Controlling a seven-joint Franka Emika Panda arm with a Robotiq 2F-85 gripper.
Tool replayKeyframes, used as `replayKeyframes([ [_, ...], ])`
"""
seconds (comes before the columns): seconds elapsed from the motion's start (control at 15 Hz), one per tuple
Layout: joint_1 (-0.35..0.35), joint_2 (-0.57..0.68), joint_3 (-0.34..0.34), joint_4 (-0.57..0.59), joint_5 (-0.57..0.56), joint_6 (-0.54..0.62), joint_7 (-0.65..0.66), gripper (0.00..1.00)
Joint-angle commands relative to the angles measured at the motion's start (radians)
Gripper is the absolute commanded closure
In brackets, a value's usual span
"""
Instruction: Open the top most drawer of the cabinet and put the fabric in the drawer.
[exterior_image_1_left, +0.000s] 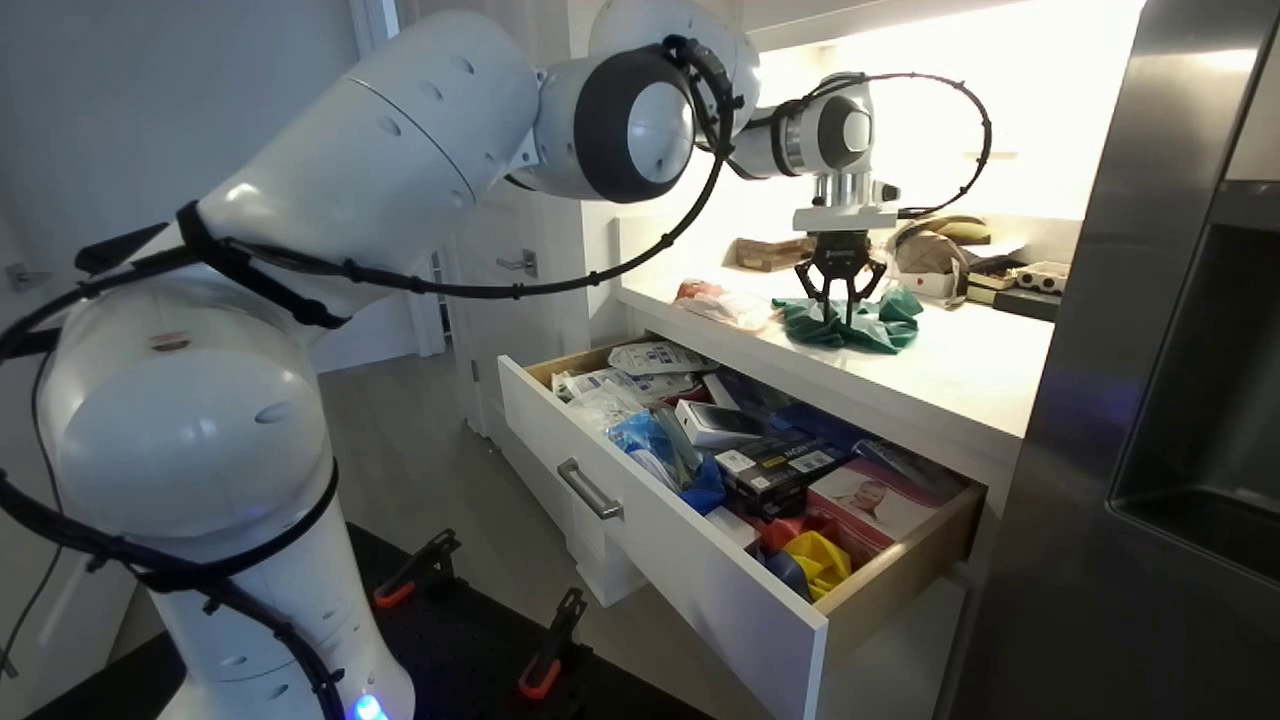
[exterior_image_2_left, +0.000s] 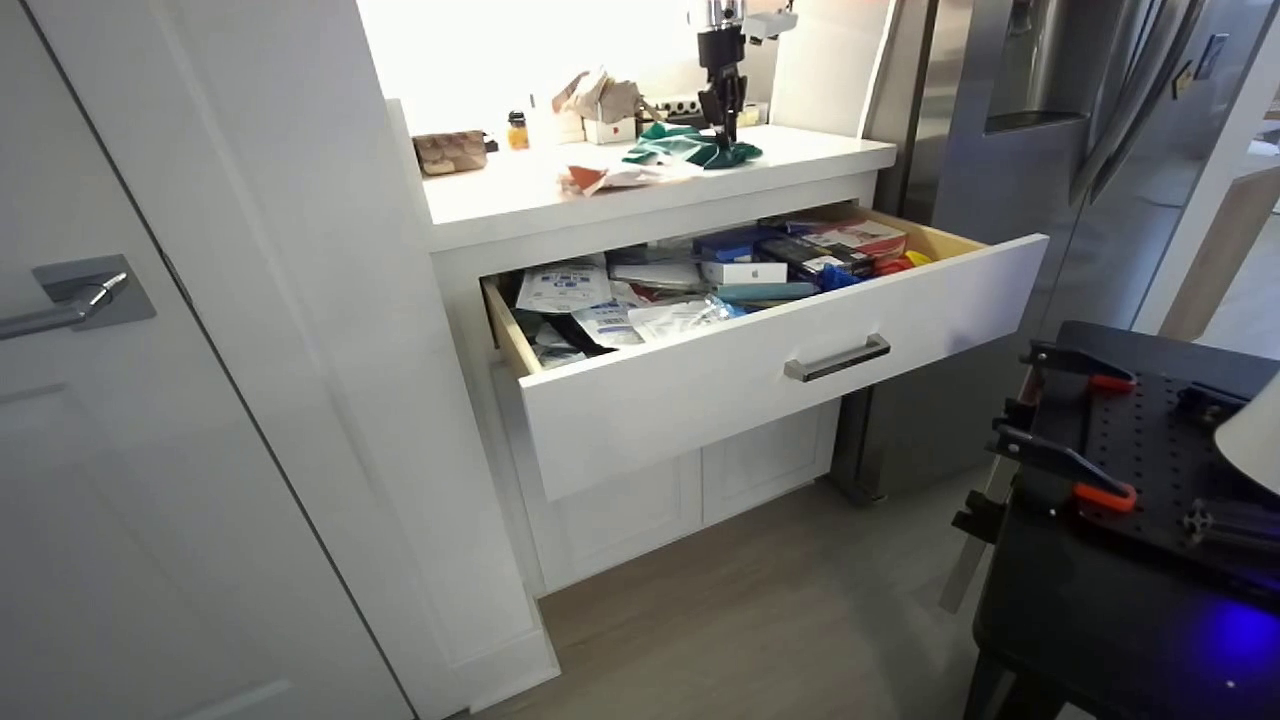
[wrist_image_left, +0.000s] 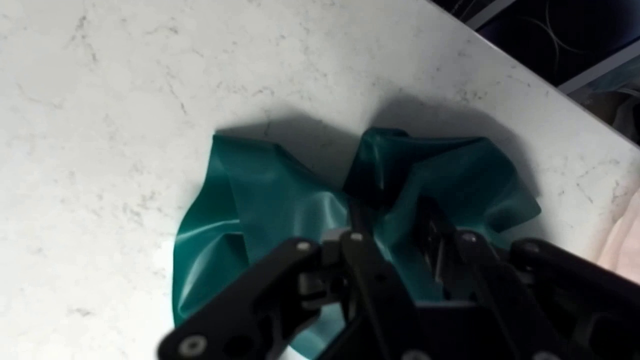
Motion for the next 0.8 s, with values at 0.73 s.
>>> replayKeyframes([
  [0.73, -0.024, -0.114, -0.018, 0.139, -0.021, -0.153, -0.029, 1.00],
])
